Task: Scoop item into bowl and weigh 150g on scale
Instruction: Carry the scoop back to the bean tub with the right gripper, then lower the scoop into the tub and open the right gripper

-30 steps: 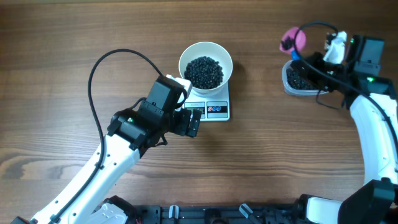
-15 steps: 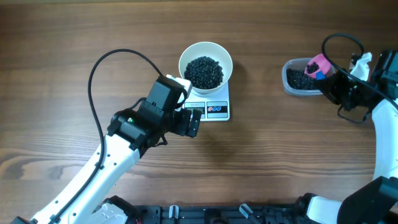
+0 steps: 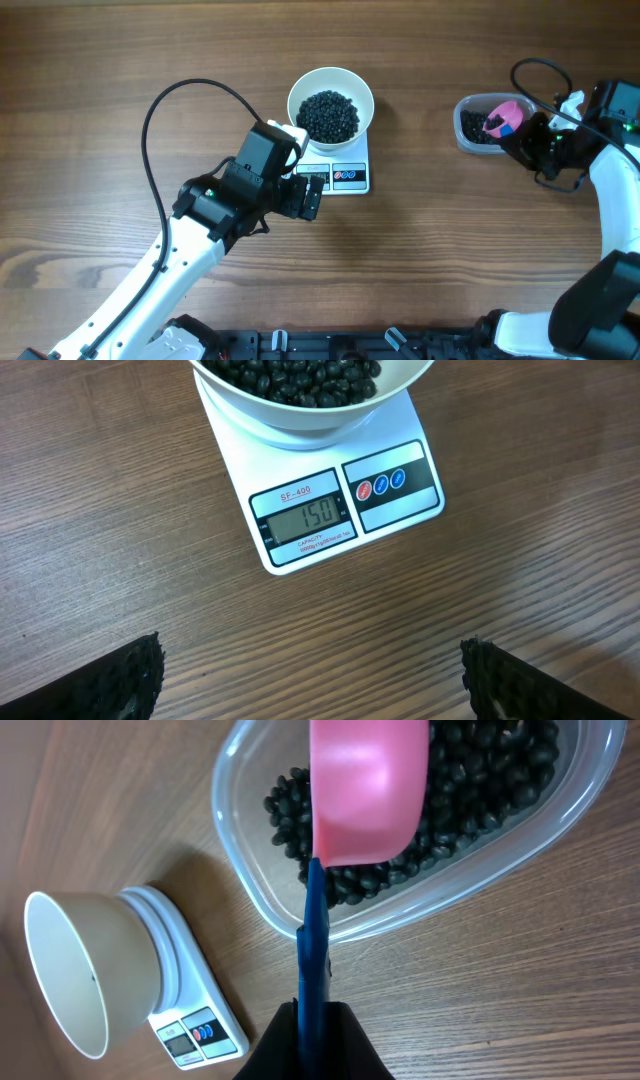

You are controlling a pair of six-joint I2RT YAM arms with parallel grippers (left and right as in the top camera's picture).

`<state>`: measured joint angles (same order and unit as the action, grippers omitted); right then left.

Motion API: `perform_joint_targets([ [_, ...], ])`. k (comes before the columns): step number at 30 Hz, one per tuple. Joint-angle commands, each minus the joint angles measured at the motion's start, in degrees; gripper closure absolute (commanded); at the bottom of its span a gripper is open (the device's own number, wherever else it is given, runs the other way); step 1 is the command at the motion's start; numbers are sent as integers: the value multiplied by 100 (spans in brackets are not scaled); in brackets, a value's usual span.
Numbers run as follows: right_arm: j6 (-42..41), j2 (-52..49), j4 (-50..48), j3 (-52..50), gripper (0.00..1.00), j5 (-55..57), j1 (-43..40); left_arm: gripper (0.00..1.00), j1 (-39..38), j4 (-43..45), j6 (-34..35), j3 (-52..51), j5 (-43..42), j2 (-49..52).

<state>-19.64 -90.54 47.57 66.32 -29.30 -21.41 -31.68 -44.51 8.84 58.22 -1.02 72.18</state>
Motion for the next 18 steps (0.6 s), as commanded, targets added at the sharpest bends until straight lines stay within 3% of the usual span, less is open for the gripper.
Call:
perform_joint_targets([
  [1, -155, -275, -2, 68, 96, -50, 20, 0, 46, 15, -72, -59, -46, -2],
  [3, -153, -382, -4, 68, 95, -205, 22, 0, 46, 15, -72, -59, -46, 0],
  [8, -205, -389, 57, 68, 78, 402, 17, 0, 46, 15, -72, -59, -46, 0],
  [15, -369, -378, 424, 74, 4, 1147, 17, 0, 46, 15, -72, -59, -46, 0],
  [18, -452, -326, 660, 74, 0, 1585, 17, 0, 46, 15, -72, -59, -48, 0],
])
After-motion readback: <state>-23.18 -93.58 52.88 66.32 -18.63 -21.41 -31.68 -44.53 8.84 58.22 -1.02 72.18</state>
